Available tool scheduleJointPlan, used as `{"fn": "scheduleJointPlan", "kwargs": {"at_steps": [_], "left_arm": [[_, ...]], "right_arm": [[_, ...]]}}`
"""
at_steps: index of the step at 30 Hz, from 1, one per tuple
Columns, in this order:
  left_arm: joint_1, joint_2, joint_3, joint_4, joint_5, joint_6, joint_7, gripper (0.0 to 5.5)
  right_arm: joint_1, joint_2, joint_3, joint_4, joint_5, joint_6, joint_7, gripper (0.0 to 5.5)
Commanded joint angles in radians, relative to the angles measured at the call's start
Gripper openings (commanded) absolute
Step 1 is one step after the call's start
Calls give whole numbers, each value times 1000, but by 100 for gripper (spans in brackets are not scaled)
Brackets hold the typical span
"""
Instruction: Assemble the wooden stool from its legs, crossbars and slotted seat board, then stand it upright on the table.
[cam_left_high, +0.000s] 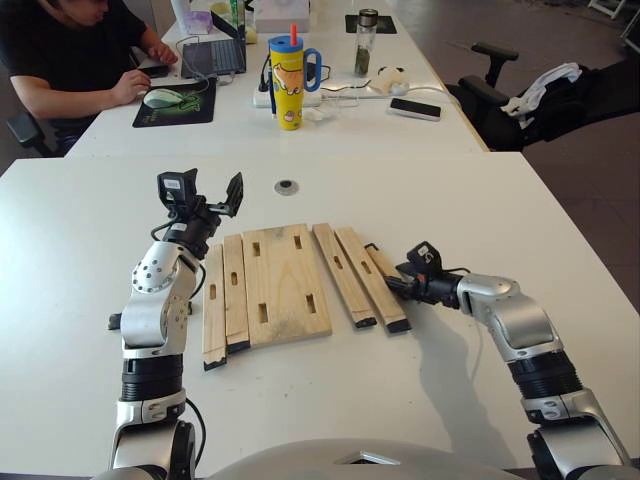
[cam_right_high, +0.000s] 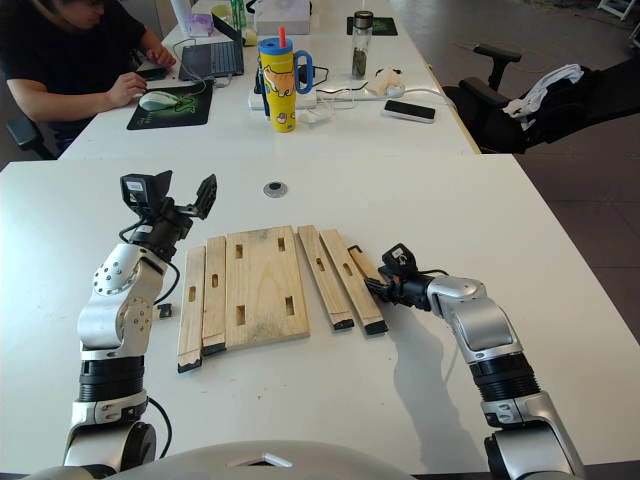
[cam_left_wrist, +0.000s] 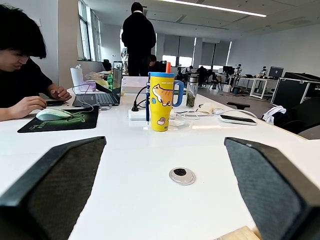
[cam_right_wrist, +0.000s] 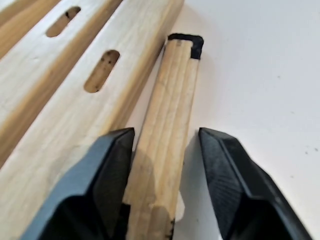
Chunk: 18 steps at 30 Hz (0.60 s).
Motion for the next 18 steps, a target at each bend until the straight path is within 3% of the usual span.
{"fn": "scheduleJointPlan", "kwargs": {"at_steps": [1,4,11,18], "left_arm": [[-12,18,-2,4,12,12,-1,442],[-29,18,10,24,-1,26,-2,442],[-95,-17,-21,49,-139,170,-88,442],[-164,-139,52,13,-455,443,-46,442]], "right_arm": [[33,24,5,62,-37,10,-58,165],[9,42,-38,84,-33,-36,-95,134],[-73,111,-174,72,15,-256,-171,131],[-122,219,-154,-59,74,-381,-142,131]]}}
